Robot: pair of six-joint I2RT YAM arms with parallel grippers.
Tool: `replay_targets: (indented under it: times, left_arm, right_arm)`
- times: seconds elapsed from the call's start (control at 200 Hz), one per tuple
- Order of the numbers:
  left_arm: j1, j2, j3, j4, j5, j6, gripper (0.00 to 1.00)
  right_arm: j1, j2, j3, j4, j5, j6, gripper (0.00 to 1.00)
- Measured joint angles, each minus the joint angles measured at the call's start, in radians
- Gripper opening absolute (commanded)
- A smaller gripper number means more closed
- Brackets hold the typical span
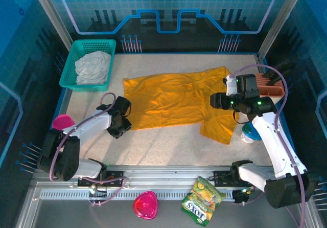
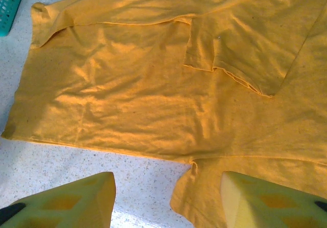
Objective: Fold and stack the t-shirts
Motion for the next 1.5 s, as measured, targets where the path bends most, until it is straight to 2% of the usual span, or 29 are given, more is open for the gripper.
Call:
replay_targets:
  times: [0.475, 0.631, 0.761, 0.931, 1.131, 1.216, 1.316, 1.501]
  left_arm:
    - [0.000, 0.129, 0.014, 0.088, -0.066, -0.024, 0.35]
    - [-0.001, 0.173, 0.054, 0.053, -0.076, -0.012, 0.22]
    - [0.003, 0.236, 0.121, 0.020, -0.097, 0.029, 0.00]
    - [0.020, 0.286, 0.184, 0.040, -0.118, 0.098, 0.00]
    - [0.055, 0.282, 0.185, 0.113, -0.142, 0.163, 0.00]
    - [0.069, 0.270, 0.185, 0.121, -0.142, 0.193, 0.00]
    - [0.075, 0.267, 0.185, 0.128, -0.140, 0.225, 0.00]
    - [0.076, 0.266, 0.185, 0.145, -0.113, 0.274, 0.00]
  right_arm:
    - [0.000, -0.004, -0.002, 0.000, -0.006, -0.003, 0.58]
    - [0.000, -0.004, -0.002, -0.001, -0.011, -0.003, 0.57]
    - [0.000, -0.006, -0.004, 0.000, -0.023, -0.011, 0.57]
    - [0.000, -0.067, -0.016, 0.015, -0.064, -0.021, 0.59]
    - [0.009, -0.219, -0.024, 0.060, -0.098, -0.055, 0.72]
    - [0.019, -0.257, -0.011, 0.052, -0.103, -0.101, 0.72]
    - [0.048, -0.265, 0.035, 0.013, -0.094, -0.196, 0.67]
    - [0.173, -0.301, 0.019, -0.130, -0.042, -0.532, 0.62]
